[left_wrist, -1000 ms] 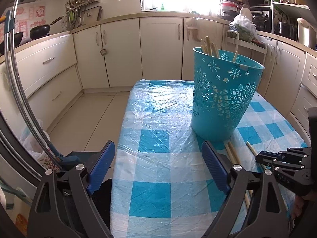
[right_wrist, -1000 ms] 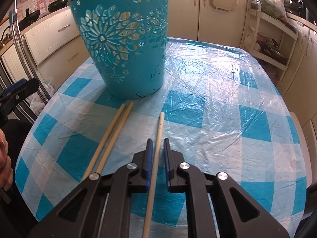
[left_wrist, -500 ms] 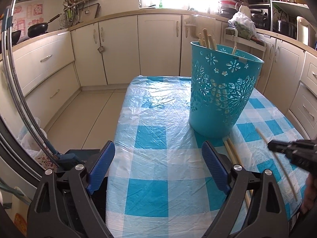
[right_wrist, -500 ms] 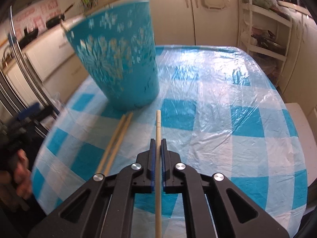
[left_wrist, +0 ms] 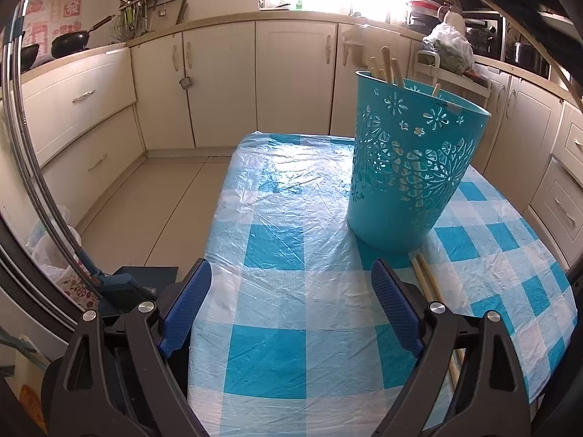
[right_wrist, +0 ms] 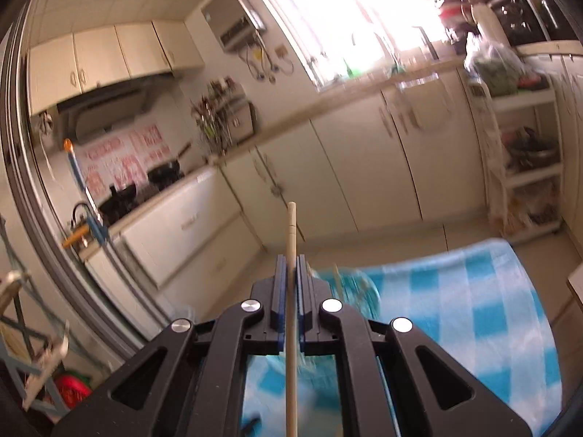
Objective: Organize utensils
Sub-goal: 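Lift the stick with the right gripper over the teal basket, then open the right gripper to drop the stick into the basket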
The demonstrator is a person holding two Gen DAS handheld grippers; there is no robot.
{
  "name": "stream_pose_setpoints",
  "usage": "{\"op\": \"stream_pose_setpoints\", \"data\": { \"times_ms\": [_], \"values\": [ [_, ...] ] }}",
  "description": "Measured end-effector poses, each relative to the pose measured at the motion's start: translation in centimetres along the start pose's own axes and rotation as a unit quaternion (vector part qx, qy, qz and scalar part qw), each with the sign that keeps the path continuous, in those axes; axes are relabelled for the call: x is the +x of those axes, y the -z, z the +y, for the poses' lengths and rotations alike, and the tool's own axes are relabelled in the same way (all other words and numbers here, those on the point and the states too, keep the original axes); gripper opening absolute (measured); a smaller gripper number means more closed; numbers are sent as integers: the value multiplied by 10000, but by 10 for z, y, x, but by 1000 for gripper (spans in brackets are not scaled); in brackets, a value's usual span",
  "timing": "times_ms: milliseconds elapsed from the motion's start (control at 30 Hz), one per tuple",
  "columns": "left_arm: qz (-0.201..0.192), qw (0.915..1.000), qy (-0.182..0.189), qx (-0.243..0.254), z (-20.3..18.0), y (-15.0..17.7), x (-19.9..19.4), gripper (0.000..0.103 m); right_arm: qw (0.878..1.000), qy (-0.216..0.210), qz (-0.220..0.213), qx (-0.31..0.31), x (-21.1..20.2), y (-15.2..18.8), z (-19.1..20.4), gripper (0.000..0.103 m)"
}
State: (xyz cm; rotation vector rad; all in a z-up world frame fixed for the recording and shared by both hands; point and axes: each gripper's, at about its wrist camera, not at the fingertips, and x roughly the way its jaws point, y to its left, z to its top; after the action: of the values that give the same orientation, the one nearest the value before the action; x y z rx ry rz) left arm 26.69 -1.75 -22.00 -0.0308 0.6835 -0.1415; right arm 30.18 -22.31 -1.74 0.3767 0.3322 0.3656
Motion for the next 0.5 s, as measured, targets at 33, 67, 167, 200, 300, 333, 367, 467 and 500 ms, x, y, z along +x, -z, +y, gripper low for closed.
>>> {"op": "stream_pose_setpoints", "data": {
  "times_ms": [33,67,167,200,300,333,367,467,500],
  "values": [
    [3,10000,5,-13,0,0,0,86,9999,27,-119,15,11,-5,0,6],
    [6,10000,13,-29,1,0,1,86,9998,48,-183,24,20,-8,0,6],
    [24,9999,46,-94,4,0,2,86,9992,260,-286,-96,49,-9,2,6],
    [28,9999,55,-114,6,0,2,86,9991,316,-266,-120,55,-7,0,6],
    [35,9998,104,-185,8,0,3,86,9985,485,-102,-211,71,2,-4,6],
    [35,9997,115,-200,8,0,3,86,9983,523,-45,-252,75,5,-5,6],
    [36,9997,127,-212,8,0,3,86,9981,550,-12,-289,76,8,-6,6],
    [39,9996,145,-225,9,1,4,87,9975,625,64,-325,78,12,-9,7],
    [40,9996,146,-224,9,1,4,87,9974,646,89,-317,79,13,-10,7]
  ]
}}
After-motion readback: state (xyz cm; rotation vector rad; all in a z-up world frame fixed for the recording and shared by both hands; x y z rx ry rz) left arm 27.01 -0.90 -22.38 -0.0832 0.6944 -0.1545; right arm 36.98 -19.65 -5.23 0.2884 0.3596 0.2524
